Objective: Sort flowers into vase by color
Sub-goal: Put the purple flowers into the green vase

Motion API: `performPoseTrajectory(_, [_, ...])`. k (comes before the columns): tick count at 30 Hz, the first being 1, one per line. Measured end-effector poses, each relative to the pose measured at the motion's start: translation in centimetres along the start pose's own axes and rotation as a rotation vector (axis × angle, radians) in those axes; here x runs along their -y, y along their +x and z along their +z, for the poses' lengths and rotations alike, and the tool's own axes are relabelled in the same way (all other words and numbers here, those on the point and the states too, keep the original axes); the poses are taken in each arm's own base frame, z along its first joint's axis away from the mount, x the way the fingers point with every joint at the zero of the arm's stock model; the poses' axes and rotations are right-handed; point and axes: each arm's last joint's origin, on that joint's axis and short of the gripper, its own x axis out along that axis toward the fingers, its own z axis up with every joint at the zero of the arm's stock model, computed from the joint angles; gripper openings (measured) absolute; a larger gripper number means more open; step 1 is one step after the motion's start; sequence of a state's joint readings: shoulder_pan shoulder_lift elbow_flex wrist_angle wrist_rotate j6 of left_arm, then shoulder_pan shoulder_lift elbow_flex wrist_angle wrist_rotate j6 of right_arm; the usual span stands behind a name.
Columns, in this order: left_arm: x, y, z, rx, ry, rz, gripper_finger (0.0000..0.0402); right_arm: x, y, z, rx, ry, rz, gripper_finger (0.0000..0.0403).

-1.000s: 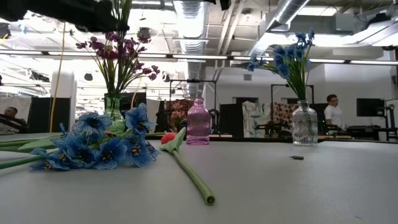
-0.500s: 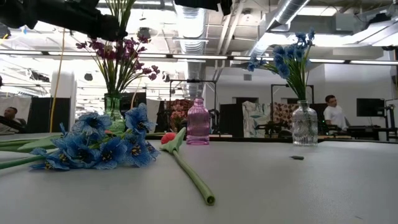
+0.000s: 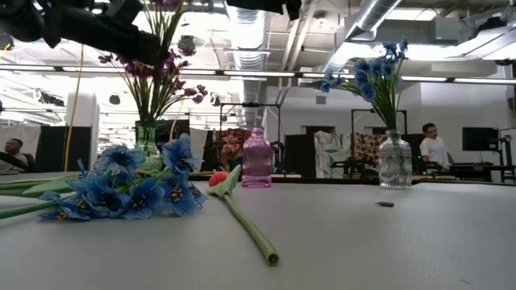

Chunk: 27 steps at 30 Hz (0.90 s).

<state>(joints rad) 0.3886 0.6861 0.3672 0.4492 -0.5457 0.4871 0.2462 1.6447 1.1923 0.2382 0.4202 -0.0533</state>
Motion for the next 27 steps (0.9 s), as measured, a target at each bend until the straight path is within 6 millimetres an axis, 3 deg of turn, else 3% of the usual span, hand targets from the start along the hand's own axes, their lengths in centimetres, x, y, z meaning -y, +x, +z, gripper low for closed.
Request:
performPoseTrajectory(8, [0.3,1.1,-0.7,-0.041,-0.028,0.033,0.0002,0.0,0.0,-0.2,-0.021,-0.009,0.001,0.0224])
performPoseTrajectory(17, [0.0,1.0,-0.9,-0.091,-0.143,0.155,0.0011,0.0,0.0,-0.3,-0.027,-0.011,0.001,0.0224])
performPoseTrajectory(27, [0.1,1.0,-1.3,-0.131,-0.171,0.168,0.0012,0.0,0.0,-0.3,-0.027,-0.011,0.001,0.0224])
